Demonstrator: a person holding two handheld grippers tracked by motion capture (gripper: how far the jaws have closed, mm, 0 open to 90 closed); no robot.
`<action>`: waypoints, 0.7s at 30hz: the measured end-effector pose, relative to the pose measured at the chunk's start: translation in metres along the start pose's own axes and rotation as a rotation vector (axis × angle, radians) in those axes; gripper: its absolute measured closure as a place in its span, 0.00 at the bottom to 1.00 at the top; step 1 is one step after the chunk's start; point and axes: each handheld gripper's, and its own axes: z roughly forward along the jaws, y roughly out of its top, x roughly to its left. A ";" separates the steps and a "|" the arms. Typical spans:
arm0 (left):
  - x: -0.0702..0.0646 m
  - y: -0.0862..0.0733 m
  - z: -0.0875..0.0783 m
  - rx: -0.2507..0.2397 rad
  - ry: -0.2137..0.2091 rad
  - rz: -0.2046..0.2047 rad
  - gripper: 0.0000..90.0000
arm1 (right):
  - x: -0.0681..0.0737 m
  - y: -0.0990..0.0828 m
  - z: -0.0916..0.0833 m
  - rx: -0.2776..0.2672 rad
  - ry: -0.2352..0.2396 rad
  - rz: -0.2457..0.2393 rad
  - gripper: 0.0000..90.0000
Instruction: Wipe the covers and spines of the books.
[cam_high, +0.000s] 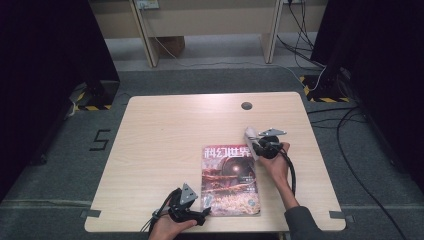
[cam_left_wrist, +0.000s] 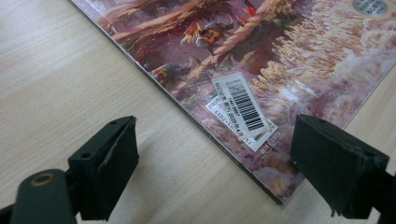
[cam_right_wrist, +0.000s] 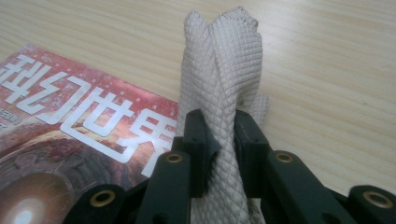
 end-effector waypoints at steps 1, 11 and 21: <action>0.000 0.000 0.000 0.000 0.000 0.000 0.16 | 0.000 0.000 0.000 0.000 0.000 0.000 0.86; -0.001 0.000 0.000 -0.004 0.004 0.002 0.16 | -0.003 -0.005 -0.046 -0.069 0.019 -0.006 0.86; 0.000 -0.001 0.000 -0.006 -0.003 -0.003 0.16 | -0.011 -0.035 -0.081 -0.053 0.026 0.012 0.86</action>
